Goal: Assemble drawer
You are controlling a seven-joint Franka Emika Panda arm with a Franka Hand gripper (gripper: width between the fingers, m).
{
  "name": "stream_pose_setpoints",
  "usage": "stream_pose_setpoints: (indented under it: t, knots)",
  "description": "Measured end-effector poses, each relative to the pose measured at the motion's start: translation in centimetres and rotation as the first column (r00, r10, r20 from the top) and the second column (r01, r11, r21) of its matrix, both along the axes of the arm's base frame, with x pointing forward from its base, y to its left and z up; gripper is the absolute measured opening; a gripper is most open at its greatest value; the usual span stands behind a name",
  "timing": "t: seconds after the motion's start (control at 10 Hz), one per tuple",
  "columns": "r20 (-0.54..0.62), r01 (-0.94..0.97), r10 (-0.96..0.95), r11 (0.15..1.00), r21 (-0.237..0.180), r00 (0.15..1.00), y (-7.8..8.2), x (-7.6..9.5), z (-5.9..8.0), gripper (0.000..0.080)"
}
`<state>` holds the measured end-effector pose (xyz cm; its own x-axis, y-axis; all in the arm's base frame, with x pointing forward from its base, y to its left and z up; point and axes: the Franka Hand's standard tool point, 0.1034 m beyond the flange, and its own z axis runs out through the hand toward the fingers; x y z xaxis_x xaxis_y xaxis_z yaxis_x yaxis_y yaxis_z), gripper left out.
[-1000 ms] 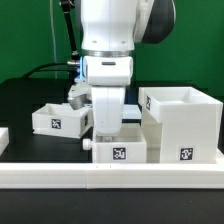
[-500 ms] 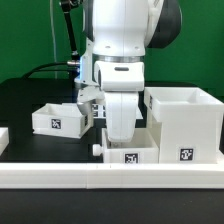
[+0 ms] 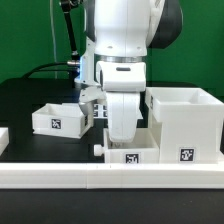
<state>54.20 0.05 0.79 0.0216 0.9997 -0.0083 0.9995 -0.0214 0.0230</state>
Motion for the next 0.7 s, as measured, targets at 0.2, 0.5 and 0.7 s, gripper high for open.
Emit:
stream_pose_setpoints:
  t: [0.2, 0.5, 0.7]
  knots:
    - [-0.001, 0.01, -0.01, 1.0, -0.009, 1.0, 0.7, -0.04, -0.01, 0.0042]
    - [-0.019, 0.021, -0.021, 1.0, -0.014, 1.0, 0.19, -0.17, -0.04, 0.0042]
    - [-0.018, 0.015, -0.015, 1.0, -0.014, 1.0, 0.45, -0.16, -0.04, 0.0042]
